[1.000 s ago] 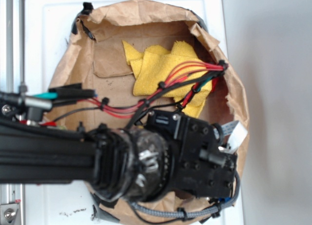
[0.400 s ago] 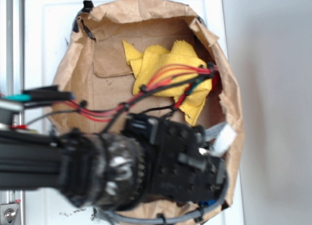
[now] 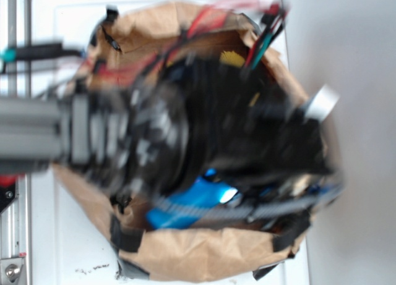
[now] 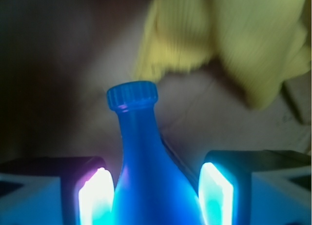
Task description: Grab the blue bottle.
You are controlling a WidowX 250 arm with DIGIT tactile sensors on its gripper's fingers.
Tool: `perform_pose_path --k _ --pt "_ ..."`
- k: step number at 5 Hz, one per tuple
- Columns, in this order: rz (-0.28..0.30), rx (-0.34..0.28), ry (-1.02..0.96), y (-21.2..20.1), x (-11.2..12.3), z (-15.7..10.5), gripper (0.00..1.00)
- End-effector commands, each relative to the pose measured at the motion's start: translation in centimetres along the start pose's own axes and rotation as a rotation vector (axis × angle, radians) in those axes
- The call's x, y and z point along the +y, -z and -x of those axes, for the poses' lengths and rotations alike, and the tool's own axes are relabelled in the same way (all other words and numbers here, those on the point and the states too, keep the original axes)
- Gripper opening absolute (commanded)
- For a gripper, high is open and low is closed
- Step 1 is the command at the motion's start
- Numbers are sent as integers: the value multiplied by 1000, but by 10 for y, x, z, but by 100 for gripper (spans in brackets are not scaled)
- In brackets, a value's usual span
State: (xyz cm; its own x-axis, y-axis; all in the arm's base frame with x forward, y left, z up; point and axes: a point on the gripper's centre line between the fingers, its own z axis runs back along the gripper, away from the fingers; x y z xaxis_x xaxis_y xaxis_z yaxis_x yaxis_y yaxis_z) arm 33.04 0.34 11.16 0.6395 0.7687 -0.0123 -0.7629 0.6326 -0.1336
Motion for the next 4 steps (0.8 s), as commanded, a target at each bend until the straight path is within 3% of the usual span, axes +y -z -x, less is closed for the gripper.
perform_pose_path --k 1,2,3,4 --pt "96 -135 -41 -88 35 -41 0" --pt "113 -179 -60 -114 47 -45 0" --pt "164 -58 -74 -141 58 -58 0" --pt "172 -151 -58 -141 55 -47 0"
